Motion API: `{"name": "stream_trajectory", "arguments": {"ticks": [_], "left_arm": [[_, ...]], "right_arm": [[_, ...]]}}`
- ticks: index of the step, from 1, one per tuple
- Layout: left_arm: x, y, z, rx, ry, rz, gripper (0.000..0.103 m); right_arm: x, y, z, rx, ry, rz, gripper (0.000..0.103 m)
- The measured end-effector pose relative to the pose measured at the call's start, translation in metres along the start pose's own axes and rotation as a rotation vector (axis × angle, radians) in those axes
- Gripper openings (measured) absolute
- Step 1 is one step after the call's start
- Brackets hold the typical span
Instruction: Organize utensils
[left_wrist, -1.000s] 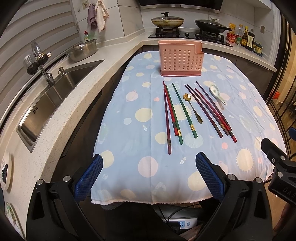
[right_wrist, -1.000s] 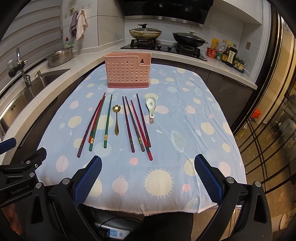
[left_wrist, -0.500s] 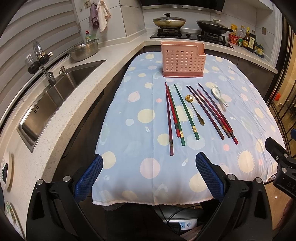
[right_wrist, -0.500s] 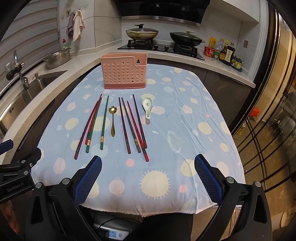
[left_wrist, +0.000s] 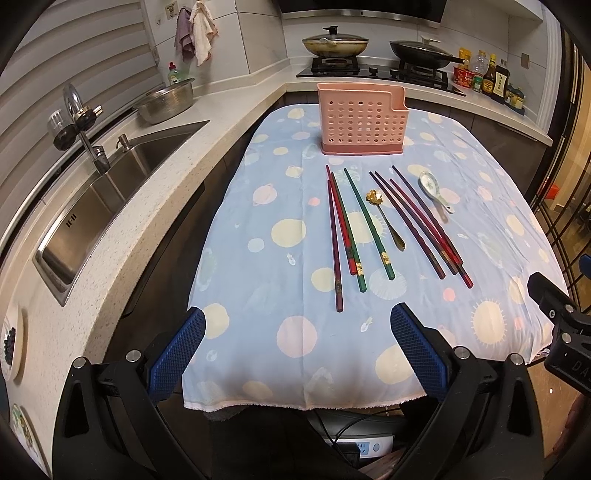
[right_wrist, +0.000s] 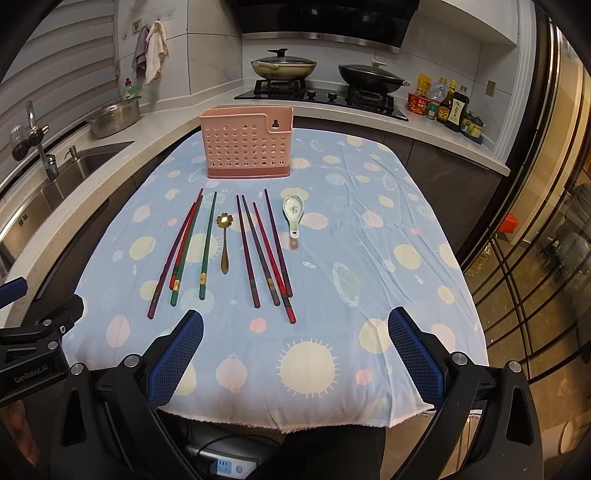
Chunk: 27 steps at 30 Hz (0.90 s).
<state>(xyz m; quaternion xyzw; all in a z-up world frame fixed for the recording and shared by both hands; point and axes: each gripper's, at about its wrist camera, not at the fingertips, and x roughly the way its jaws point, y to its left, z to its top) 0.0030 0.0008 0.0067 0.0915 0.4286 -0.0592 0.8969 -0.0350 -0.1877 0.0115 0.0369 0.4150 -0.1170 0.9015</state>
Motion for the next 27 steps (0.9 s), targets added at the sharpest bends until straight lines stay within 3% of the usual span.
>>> {"name": "stream_trajectory", "arguments": {"ticks": [27], "left_arm": [[0.0019,-0.0056,0.0015,0.008,0.004,-0.011,0.096]], "right_arm": [[0.0009,-0.0008,-0.0005,0.004,0.000,0.000,0.096]]}}
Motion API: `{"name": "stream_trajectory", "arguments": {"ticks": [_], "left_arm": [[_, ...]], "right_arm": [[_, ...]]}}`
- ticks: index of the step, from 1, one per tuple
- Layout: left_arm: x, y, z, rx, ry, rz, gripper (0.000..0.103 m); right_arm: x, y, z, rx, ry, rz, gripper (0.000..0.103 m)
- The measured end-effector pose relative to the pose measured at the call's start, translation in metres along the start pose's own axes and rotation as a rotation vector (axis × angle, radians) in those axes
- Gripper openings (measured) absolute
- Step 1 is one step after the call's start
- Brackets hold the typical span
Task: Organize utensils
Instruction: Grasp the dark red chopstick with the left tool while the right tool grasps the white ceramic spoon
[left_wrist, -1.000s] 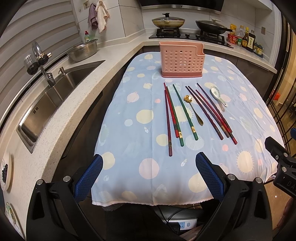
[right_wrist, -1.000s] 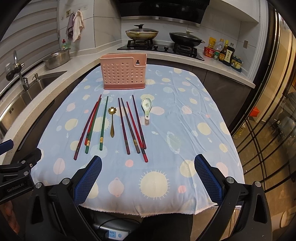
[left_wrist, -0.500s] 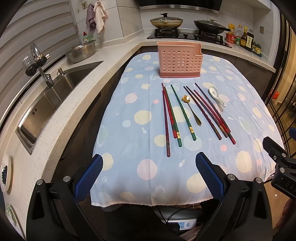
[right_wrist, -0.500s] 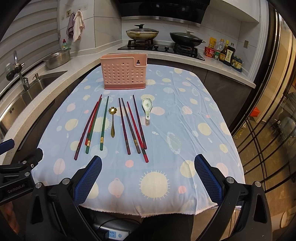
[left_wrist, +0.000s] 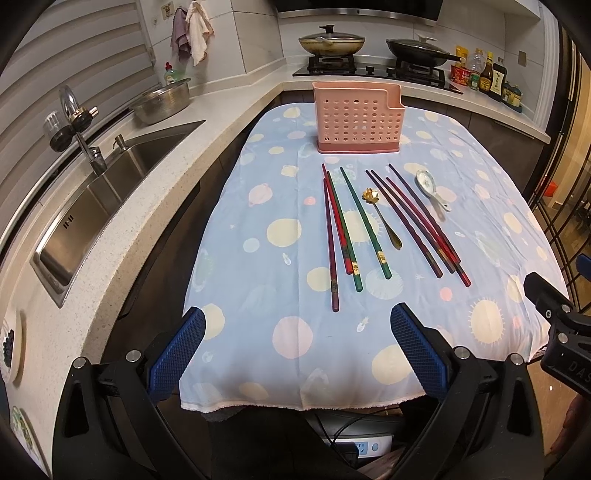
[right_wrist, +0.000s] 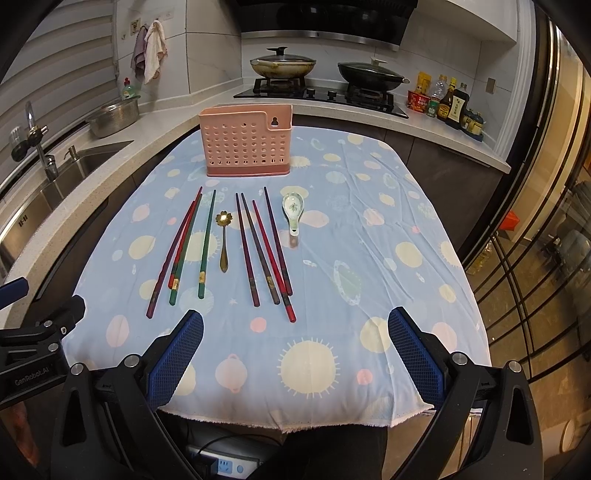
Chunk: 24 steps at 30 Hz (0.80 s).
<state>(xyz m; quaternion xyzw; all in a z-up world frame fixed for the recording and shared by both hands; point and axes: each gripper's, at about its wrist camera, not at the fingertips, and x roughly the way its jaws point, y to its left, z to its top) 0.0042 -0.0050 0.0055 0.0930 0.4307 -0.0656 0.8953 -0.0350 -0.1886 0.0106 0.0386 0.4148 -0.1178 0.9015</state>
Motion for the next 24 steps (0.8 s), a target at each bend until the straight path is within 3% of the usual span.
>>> {"name": "stream_trajectory", "arguments": {"ticks": [6,13,22,24], "left_arm": [[0.021,0.017,0.003,-0.054,0.022,-0.034,0.096],[0.068,0.038,-0.001,-0.114,0.101,-0.031,0.096],[0.128,0.015,0.001,-0.063,0.167,-0.067,0.096],[0.139,0.011,0.002,-0.055,0.182,-0.074,0.091]], "right_arm": [[0.016,-0.013,-0.003,0.032,0.000,0.005,0.096],[0.043,-0.028,-0.003,0.060,0.022,-0.026,0.096],[0.081,-0.038,0.007,0.096,0.073,-0.024,0.096],[0.086,-0.038,0.009,0.097,0.079,-0.023,0.096]]}}
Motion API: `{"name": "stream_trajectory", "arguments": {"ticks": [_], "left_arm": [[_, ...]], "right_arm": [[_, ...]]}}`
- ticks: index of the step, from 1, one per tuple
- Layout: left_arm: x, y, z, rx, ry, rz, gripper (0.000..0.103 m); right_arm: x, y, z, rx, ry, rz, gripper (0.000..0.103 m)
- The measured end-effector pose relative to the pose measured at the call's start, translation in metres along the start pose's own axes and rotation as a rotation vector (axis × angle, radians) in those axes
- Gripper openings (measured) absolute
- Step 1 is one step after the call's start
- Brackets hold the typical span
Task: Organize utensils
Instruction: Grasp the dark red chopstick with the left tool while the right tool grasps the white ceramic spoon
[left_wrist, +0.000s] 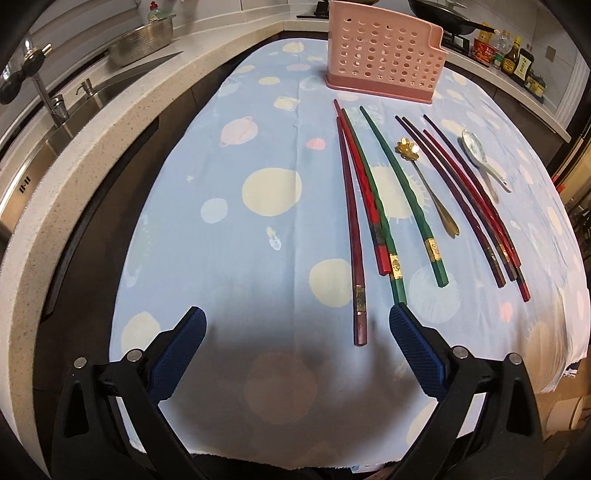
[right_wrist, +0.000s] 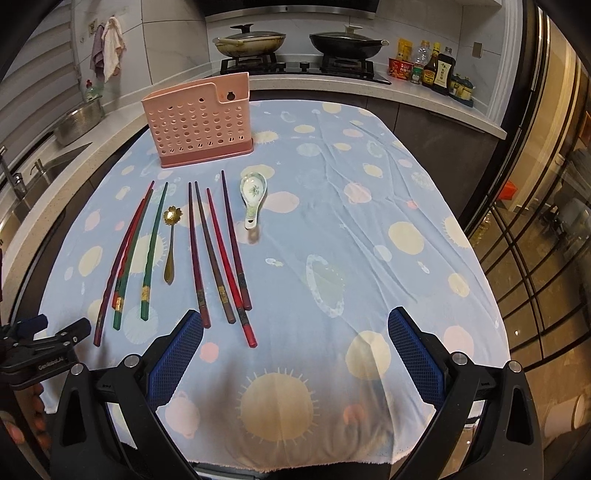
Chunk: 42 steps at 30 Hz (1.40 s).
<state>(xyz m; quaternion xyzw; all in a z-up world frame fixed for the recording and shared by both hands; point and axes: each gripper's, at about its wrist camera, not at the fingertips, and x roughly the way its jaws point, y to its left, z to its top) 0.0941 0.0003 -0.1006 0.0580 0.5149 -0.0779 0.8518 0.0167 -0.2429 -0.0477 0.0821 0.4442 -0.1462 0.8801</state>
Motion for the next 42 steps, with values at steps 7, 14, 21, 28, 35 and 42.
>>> {"name": "stream_trajectory", "arguments": {"ticks": [7,14,21,28,35,42], "left_arm": [[0.021,-0.008,0.003,0.025,0.054,-0.042,0.065],[0.017,-0.005,0.004,0.035,0.039,-0.060,0.030],[0.018,0.007,0.016,0.004,0.041,-0.080,0.009],[0.022,0.008,0.032,0.003,0.035,-0.082,0.009],[0.032,0.010,0.042,-0.009,0.057,-0.074,0.009],[0.038,0.011,0.047,-0.008,0.070,-0.076,0.009]], "right_arm": [[0.015,0.003,0.007,0.002,0.020,0.009,0.096],[0.027,0.009,0.013,-0.009,0.027,0.024,0.096],[0.047,0.011,0.037,-0.017,0.008,0.050,0.079],[0.092,0.007,0.079,0.068,0.041,0.156,0.046],[0.145,0.014,0.096,0.141,0.136,0.250,0.026],[0.163,0.018,0.089,0.151,0.168,0.265,0.014]]}}
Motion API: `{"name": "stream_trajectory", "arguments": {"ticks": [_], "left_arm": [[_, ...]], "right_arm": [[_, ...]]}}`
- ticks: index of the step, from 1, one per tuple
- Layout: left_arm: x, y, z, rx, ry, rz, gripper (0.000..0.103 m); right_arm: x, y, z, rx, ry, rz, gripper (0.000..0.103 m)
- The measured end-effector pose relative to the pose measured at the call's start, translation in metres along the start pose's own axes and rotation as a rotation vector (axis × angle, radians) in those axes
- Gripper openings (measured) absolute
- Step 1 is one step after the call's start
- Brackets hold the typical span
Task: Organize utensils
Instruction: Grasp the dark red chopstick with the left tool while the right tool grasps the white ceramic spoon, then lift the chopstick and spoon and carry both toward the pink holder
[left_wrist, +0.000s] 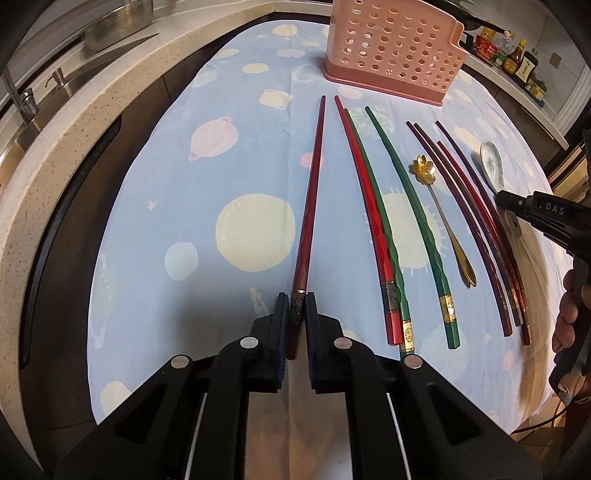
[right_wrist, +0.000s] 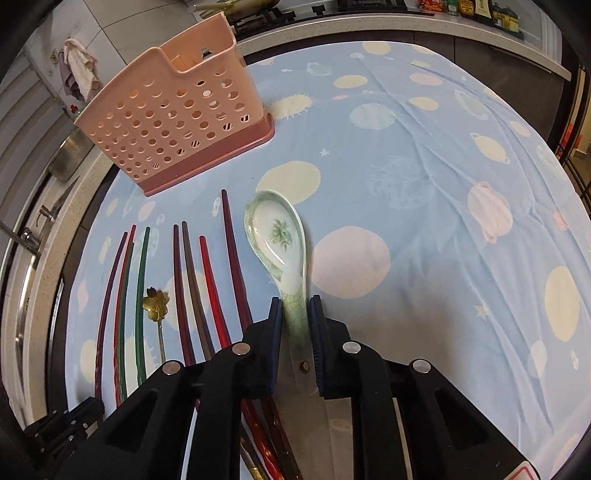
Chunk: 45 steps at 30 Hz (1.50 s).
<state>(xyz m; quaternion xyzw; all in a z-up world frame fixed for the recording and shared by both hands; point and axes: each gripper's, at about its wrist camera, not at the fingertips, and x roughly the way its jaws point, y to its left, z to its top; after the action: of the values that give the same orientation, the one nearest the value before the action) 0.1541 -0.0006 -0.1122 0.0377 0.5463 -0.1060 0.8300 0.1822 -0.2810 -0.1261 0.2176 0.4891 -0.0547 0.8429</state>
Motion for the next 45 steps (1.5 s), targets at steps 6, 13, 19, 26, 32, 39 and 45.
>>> {"name": "stream_trajectory", "arguments": {"ticks": [6,13,19,26,32,39,45], "left_arm": [[0.000,-0.001,0.001,0.003,-0.004,0.001,0.009],[-0.007,-0.002,-0.004,-0.004,-0.009,-0.020,0.009],[-0.035,-0.002,-0.010,-0.003,-0.063,-0.033,0.007],[-0.070,0.000,-0.017,-0.003,-0.137,-0.050,0.006],[-0.047,0.005,-0.032,-0.016,-0.059,-0.085,0.023],[-0.018,0.005,-0.033,-0.021,-0.039,-0.037,0.044],[-0.012,0.007,-0.016,-0.021,-0.068,-0.036,0.035]], "right_arm": [[-0.003,0.000,-0.009,-0.021,-0.017,0.001,0.011],[-0.016,-0.004,-0.027,-0.014,-0.012,0.004,0.011],[-0.052,-0.009,-0.046,-0.018,-0.056,-0.017,0.010],[-0.097,-0.010,-0.058,-0.047,-0.134,-0.060,0.007],[-0.099,-0.018,-0.078,-0.030,-0.116,-0.059,0.007],[-0.104,-0.021,-0.094,-0.033,-0.098,-0.053,0.007],[-0.106,-0.023,-0.107,-0.024,-0.085,-0.041,0.007]]}}
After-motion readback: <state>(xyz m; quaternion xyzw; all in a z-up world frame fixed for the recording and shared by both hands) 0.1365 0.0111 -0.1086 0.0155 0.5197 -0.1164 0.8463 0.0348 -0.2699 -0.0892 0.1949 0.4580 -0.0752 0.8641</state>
